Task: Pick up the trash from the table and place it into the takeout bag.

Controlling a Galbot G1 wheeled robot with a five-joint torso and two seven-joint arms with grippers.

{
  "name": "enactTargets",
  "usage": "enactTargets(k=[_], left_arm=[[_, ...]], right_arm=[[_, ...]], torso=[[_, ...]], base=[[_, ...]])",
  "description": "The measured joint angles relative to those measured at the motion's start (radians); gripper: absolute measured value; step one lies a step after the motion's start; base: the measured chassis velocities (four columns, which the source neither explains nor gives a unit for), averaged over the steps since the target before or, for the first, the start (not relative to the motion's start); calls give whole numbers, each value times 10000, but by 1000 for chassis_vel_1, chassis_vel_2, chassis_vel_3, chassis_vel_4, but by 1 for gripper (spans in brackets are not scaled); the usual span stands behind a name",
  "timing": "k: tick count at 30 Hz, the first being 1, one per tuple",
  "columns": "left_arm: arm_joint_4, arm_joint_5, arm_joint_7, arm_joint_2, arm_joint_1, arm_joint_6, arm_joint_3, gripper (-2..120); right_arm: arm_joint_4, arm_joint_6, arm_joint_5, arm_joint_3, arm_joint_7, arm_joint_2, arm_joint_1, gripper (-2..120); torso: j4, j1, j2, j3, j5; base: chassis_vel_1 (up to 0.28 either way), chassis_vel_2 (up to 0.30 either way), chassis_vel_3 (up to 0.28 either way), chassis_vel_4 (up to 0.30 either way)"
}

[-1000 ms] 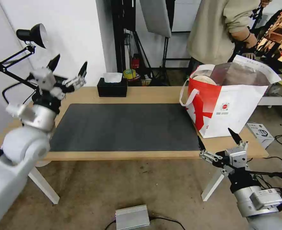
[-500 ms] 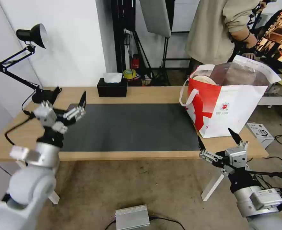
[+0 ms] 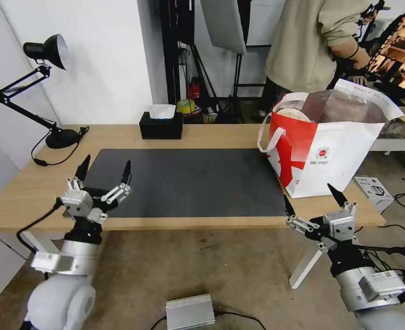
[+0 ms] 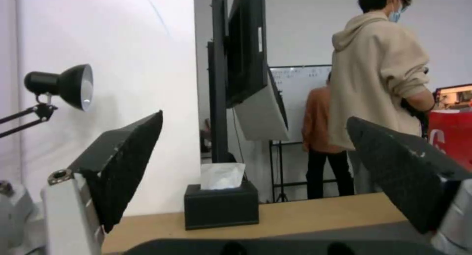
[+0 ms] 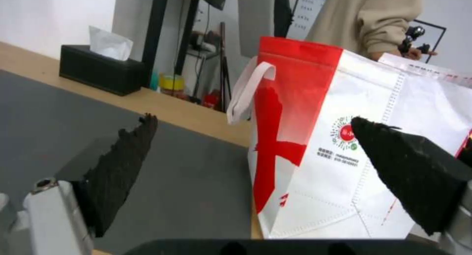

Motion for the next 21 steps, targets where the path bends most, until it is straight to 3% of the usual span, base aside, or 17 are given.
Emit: enactTargets(k=[21], left_arm=[[436, 1294, 1024, -1220, 1407, -1645, -255, 100]], right_arm=[[0, 0, 0, 0, 0, 0, 0, 100]], torso=[[1, 0, 0, 0, -1]], base=[[0, 0, 0, 0]])
